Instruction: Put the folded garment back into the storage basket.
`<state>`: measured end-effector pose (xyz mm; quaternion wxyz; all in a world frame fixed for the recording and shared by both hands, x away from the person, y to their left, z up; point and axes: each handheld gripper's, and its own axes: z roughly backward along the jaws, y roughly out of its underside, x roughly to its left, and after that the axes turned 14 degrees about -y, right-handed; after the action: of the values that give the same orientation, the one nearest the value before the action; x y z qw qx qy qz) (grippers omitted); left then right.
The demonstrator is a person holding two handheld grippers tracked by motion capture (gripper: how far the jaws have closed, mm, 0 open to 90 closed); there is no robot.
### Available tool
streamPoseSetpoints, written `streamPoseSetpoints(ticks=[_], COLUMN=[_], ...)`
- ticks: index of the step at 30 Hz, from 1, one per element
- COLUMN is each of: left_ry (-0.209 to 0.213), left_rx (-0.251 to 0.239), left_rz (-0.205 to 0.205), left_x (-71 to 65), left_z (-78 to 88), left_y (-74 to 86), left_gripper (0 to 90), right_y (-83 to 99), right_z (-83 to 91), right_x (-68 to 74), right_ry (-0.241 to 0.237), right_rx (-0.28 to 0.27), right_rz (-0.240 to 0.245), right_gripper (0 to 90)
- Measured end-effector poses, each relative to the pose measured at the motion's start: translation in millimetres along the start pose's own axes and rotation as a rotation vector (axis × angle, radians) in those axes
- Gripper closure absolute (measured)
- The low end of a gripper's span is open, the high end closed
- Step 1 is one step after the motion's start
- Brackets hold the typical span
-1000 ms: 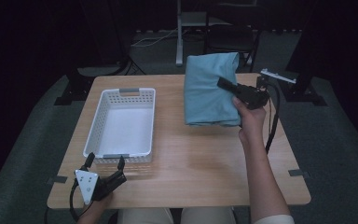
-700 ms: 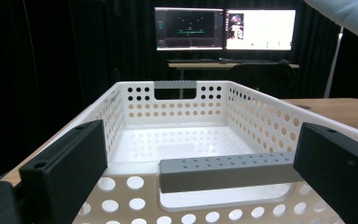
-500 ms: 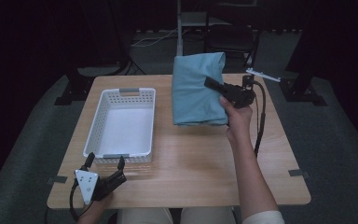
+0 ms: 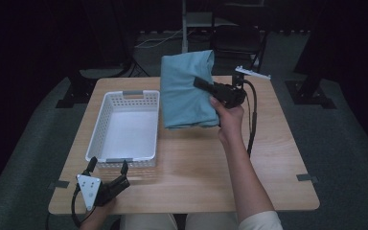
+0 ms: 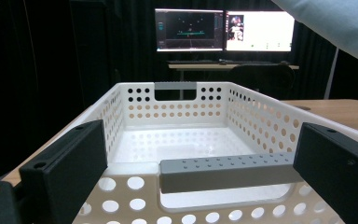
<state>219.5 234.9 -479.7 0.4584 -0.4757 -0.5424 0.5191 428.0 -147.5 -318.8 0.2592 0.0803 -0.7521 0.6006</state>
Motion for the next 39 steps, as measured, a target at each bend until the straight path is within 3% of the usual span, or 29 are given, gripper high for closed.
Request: streamPoseSetpoints(ticks=[4, 13, 25, 39], left_ry=[-0.005, -0.005, -0.005, -0.005], left_rx=[0.002, 0.007, 0.008, 0.006], left_rz=[-0.002, -0.005, -0.005, -0.004], left_x=[-0.1, -0.2, -0.3, -0.2], left_z=[-0.1, -0.5, -0.5, -0.4], left_y=[-0.1, -0.2, -0.2, -0.2], left_gripper=[4.1, 4.0, 4.1, 4.1], right_y=[1.3, 7.6, 19.2, 32.4], right_z=[-10.5, -41.5, -72.6, -103.0], right_x=[1.5, 3.3, 0.4, 1.9], right_ry=[-0.025, -0.060, -0.110, -0.132], right_rx=[-0.015, 0.011, 0.007, 0.005], right_rz=[0.004, 0.009, -0.019, -0.021], right_gripper=[68.7, 68.7, 68.7, 68.7])
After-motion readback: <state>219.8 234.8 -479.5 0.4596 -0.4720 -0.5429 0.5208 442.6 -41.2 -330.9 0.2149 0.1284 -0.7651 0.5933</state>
